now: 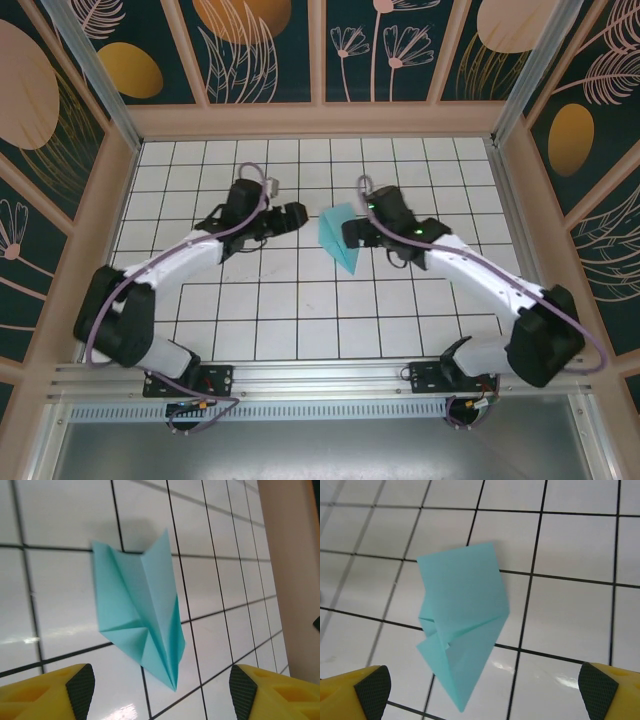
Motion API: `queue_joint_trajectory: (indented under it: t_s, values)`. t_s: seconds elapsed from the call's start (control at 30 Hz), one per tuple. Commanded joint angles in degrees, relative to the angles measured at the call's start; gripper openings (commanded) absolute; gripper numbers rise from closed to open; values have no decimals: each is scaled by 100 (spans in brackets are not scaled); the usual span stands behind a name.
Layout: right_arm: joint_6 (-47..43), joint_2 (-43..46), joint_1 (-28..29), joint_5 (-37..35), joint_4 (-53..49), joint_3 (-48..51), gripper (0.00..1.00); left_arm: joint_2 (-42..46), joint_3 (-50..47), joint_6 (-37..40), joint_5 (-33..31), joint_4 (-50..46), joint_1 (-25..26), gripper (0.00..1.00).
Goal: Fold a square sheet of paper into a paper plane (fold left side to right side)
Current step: Turn over the paper at the center of the table, then fold the wing for the fifth time at the center of the table.
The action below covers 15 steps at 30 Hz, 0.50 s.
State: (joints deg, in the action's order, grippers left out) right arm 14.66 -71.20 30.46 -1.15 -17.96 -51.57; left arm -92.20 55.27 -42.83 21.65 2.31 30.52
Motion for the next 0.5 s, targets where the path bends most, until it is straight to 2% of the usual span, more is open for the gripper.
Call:
queue_joint_trajectory:
  t_s: [0.0, 0.27, 0.47]
  values:
    - [421, 199, -559, 1583, 1074, 485, 99, -493, 442, -280, 322, 418, 55, 74]
    - [407, 118, -1111, 2061, 1223, 878, 99, -1688, 1156, -358, 600, 411, 171, 69]
    - [459, -42, -1332, 2390, 1416, 1100, 99, -2261, 1559, -393, 786, 381, 234, 58]
